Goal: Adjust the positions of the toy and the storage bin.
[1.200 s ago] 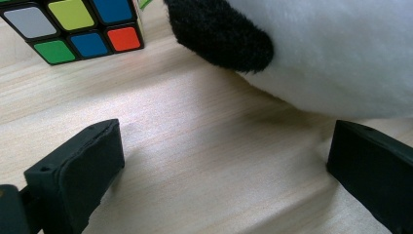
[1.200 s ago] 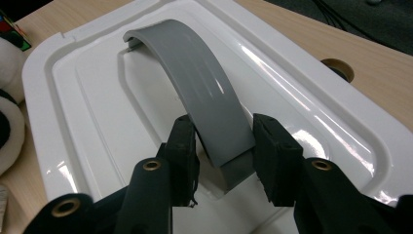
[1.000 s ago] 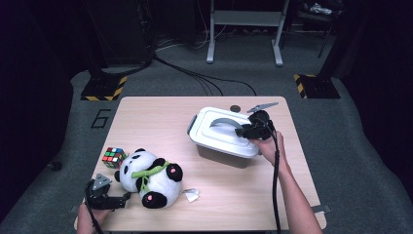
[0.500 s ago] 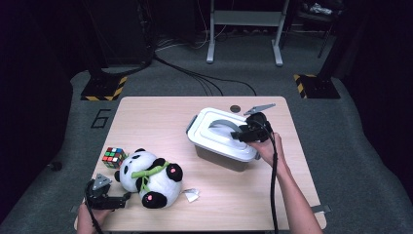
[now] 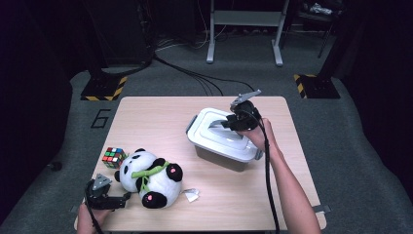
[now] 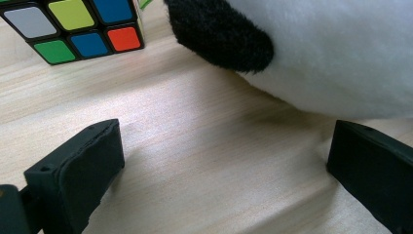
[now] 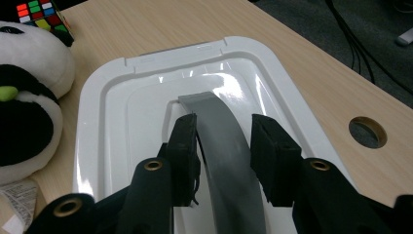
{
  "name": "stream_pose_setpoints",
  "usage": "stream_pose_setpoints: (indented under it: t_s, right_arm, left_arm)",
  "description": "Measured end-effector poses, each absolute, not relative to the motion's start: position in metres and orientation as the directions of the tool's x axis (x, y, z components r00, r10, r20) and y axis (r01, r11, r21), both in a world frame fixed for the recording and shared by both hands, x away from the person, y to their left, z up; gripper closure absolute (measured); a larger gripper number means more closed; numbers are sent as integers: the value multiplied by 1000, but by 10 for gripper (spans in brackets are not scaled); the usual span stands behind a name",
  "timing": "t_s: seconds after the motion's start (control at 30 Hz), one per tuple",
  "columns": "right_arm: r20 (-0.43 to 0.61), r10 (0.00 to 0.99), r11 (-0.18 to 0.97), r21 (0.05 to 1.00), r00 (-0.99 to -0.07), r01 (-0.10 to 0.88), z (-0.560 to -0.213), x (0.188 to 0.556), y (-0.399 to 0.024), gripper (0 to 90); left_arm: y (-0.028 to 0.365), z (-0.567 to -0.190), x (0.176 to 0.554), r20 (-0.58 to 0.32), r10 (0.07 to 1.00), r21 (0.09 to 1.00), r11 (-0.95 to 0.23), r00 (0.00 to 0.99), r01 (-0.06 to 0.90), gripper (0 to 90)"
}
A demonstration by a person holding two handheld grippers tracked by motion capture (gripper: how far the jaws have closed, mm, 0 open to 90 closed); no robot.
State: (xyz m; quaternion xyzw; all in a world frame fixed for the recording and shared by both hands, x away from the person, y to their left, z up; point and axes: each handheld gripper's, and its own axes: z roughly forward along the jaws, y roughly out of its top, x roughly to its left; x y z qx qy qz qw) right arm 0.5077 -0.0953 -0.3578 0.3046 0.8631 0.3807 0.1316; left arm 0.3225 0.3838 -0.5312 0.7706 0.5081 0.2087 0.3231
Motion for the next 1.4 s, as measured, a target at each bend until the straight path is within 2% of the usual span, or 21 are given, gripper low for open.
stream_pose_setpoints:
  t_s: [0.27,0.43,0.6,0.77,0.87,1.1,1.4]
  right_arm:
    - [78,669,463,734,-739,497,-358,493,-92,652]
    - [46,659,490,731,-751,475,-362,490,-92,626]
    - [20,651,519,718,-759,464,-368,490,-89,654]
    - [65,675,479,718,-735,504,-369,489,-83,663]
    - [139,692,425,716,-709,554,-371,489,-82,663]
    - [176,726,375,709,-664,598,-372,483,-70,664]
    - [192,716,366,715,-671,595,-373,481,-50,664]
  left_arm:
    - [383,-531,322,-11,920,713,-268,392,648,0]
    - [383,-531,322,-12,920,714,-266,391,648,0]
    - [383,-532,322,-12,920,714,-266,391,648,0]
    - [384,-531,322,-7,918,710,-275,397,648,0]
    - [384,-531,322,-8,918,710,-275,397,649,0]
    - [384,-531,322,-6,918,710,-276,397,648,0]
    - [384,-531,322,-8,918,709,-275,397,649,0]
